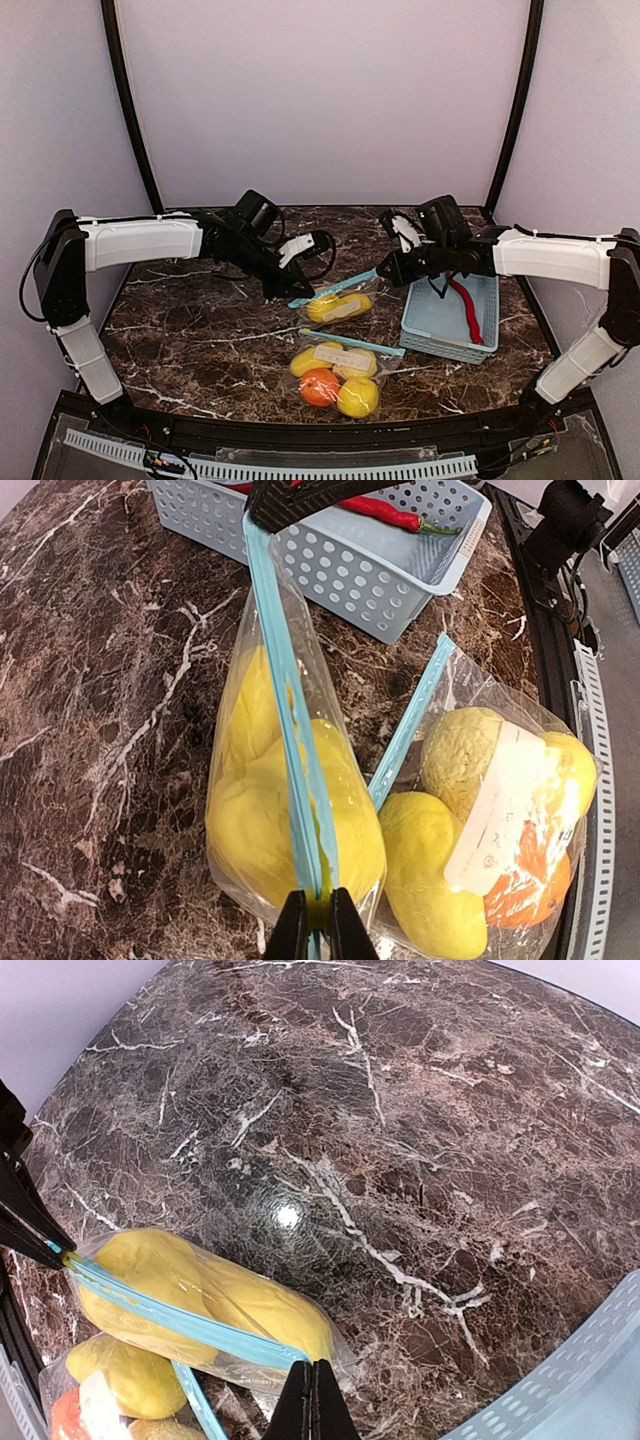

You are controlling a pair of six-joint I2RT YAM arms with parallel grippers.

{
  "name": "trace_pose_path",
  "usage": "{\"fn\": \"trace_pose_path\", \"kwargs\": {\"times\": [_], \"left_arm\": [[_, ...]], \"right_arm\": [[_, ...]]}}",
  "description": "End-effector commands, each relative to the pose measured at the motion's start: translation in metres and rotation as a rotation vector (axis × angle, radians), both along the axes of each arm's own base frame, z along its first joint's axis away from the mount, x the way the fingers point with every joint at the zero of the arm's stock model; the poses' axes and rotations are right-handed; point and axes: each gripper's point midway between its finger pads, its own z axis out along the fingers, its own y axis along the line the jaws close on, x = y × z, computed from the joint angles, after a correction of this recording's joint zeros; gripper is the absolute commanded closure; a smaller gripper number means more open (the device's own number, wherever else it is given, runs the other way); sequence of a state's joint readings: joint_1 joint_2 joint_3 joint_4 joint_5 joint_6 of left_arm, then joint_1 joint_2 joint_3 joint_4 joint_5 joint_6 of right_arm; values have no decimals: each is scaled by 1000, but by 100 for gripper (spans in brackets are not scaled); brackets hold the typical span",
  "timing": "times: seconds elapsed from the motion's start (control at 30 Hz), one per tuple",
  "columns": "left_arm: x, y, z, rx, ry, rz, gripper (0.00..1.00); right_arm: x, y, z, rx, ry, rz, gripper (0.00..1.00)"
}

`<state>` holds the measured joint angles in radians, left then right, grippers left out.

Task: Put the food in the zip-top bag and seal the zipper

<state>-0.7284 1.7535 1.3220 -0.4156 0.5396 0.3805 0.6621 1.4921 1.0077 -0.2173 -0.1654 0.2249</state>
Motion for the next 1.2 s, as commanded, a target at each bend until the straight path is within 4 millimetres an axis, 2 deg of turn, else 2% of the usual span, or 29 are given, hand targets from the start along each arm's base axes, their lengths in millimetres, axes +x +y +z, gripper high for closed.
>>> {"fn": "trace_pose_path", "kwargs": {"times": [0.0,0.2,0.33,0.47,0.6,0.63,0.7,0.83,1.03,1.17], "left_arm": [[-20,28,-13,87,88,32,99],[-22,33,-13,84,88,45,99],[-25,24,4,21,108,38,99],[-35,8,31,-72,137,-13,99],[-43,-2,57,-139,160,-57,99],[-43,-3,64,-148,159,-60,99],[-46,-4,75,-162,169,-66,99],[-55,-2,90,-176,191,-95,99],[-66,1,106,-213,222,-110,99],[-71,2,113,-231,232,-120,99]], "right_arm": [[27,-35,-3,-72,-33,-167,100],[26,-35,-6,-74,-27,-157,100],[2,2,15,40,-33,90,100],[-27,31,46,126,-74,295,64],[-49,57,77,190,-105,430,37],[-55,62,83,205,-109,460,33],[-65,70,90,228,-112,512,27],[-82,83,90,252,-104,592,21],[-106,96,82,292,-43,695,18],[-111,103,76,303,-32,702,17]]}}
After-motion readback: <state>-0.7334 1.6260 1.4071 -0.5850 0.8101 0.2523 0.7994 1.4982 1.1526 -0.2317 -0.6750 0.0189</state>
